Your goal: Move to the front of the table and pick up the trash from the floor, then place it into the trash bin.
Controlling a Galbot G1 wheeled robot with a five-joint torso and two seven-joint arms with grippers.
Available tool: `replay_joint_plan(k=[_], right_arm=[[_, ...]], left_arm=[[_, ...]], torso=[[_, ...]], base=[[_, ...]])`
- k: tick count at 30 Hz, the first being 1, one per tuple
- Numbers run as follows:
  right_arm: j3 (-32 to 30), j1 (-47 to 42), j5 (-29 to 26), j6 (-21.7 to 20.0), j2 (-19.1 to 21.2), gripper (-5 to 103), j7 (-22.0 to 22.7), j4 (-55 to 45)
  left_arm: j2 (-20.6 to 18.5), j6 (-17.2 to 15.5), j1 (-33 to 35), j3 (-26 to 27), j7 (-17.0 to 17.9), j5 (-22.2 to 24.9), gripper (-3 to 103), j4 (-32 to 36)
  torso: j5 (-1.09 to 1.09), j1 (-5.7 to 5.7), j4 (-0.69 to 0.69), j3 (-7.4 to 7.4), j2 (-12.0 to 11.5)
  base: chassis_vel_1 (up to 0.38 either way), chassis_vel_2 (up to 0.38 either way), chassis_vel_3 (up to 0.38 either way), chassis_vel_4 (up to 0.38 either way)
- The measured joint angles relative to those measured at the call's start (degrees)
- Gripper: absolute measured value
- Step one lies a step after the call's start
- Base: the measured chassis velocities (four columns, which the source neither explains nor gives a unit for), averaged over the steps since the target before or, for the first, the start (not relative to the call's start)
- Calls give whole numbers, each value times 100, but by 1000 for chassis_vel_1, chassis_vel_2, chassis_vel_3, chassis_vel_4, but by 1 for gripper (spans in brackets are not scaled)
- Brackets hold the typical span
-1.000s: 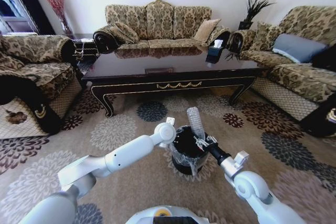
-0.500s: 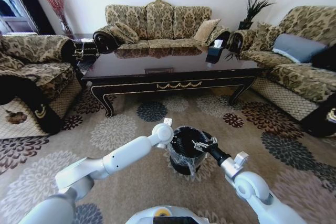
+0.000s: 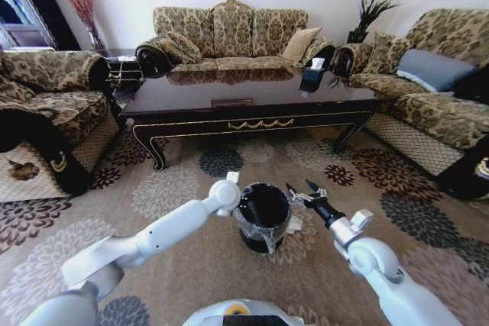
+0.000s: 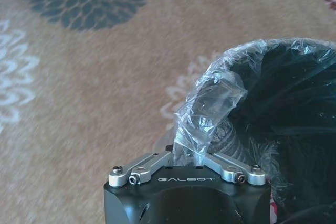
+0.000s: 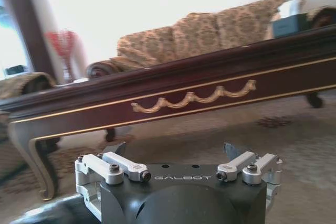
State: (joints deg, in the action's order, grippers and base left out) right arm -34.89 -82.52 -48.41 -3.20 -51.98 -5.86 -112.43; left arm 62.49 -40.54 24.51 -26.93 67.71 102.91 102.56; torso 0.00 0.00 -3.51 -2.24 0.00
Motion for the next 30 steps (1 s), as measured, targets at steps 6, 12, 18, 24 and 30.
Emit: replay_joint_plan(k=[6,12,18,24,30], right_arm=[[39,283,-1,124,1,100,33,759],[361,573,242,223,-63,100,-63,1611],[616,784,832,449,-247,100,-222,2509],[971,1135,1261,660,-428,100,-406,3353],[1337,1392,1551,745,-651,100,-484,3847]], left_arm=[[-577,-89,1010,948,-203,-250,0,373],[-1019,-161,2010,2024,-598,-635,0,662],[-1333,-165,2777,2782,-912,-857,0,793],[-1617,-170,3229,3296,-1122,-962,0,869],[-1772,-170,3320,3444,-1143,-912,0,974]], torso=[[-2,0,0,0,0],[-2,0,2,0,0],[-1,0,0,0,0],[-2,0,1,0,0],[-2,0,0,0,0]], base=[[0,0,0,0],[0,0,0,0],[0,0,0,0],[0,0,0,0],[0,0,0,0]])
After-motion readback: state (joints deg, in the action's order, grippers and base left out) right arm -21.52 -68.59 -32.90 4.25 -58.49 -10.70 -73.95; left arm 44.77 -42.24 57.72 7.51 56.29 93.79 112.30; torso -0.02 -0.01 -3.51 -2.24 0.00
